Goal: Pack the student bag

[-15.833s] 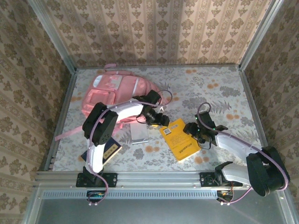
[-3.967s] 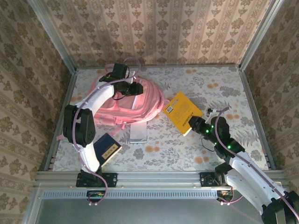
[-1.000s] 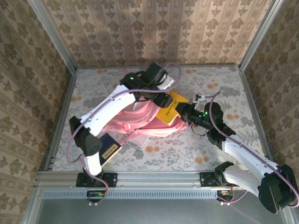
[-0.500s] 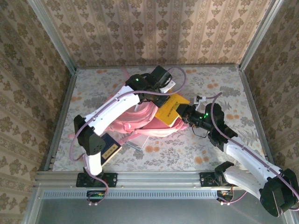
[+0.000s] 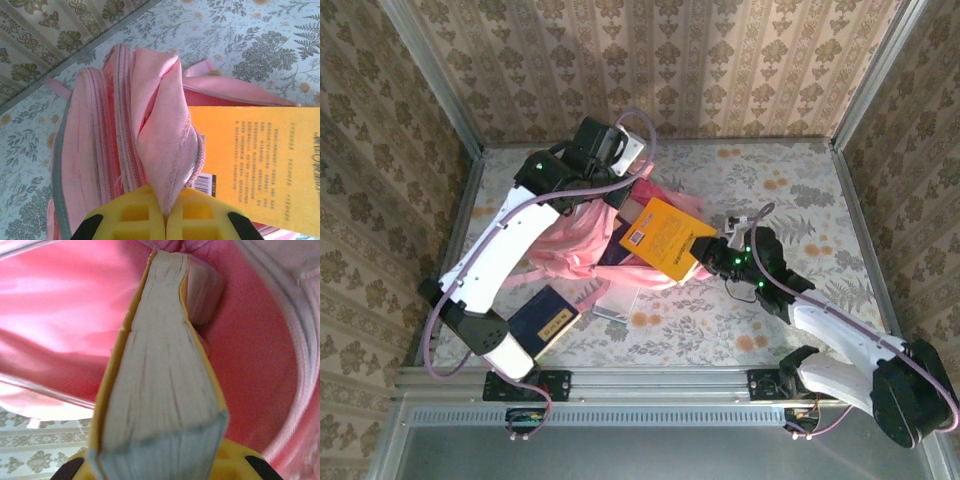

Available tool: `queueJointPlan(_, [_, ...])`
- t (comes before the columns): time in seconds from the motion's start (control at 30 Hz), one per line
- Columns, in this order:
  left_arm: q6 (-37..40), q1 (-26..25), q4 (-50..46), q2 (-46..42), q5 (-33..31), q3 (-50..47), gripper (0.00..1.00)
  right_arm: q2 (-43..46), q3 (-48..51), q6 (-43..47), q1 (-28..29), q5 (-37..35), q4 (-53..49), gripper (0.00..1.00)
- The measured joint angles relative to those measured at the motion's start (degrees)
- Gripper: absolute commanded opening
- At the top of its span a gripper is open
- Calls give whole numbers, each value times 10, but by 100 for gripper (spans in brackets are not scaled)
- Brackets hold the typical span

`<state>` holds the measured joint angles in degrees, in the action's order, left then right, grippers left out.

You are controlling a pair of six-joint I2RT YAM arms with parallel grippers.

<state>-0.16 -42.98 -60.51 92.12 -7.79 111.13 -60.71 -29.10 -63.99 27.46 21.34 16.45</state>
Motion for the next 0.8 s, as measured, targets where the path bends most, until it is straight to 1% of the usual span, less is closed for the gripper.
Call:
queueJointPlan(0.13, [0, 0, 0, 0, 5, -9, 0, -56, -15, 9, 20, -4, 16, 0])
queueJointPlan(0.23, [0, 4, 1, 0, 11, -11, 0, -104, -54, 13, 36, -6, 29, 0])
queueJointPlan(0.37, [0, 11, 7, 0, 22, -11, 0, -180, -128, 22, 62, -19, 44, 0])
queueJointPlan(0.57, [-3, 23, 14, 0, 38, -11, 0, -338, -264, 16, 109, -70, 46, 0])
queueJointPlan(0.6, [-4, 27, 19, 0, 41, -11, 0, -367, -291, 10, 115, -77, 47, 1])
queueJointPlan(0.63, [-6, 31, 22, 0, 44, -11, 0, -396, -317, 6, 122, -82, 48, 6])
queueJointPlan(0.77, [-18, 52, 42, 0, 54, -11, 0, -507, -430, -2, 146, -109, 47, 41])
queueJointPlan(0.8, [-21, 58, 46, 0, 57, -11, 0, -529, -456, -2, 150, -116, 45, 48])
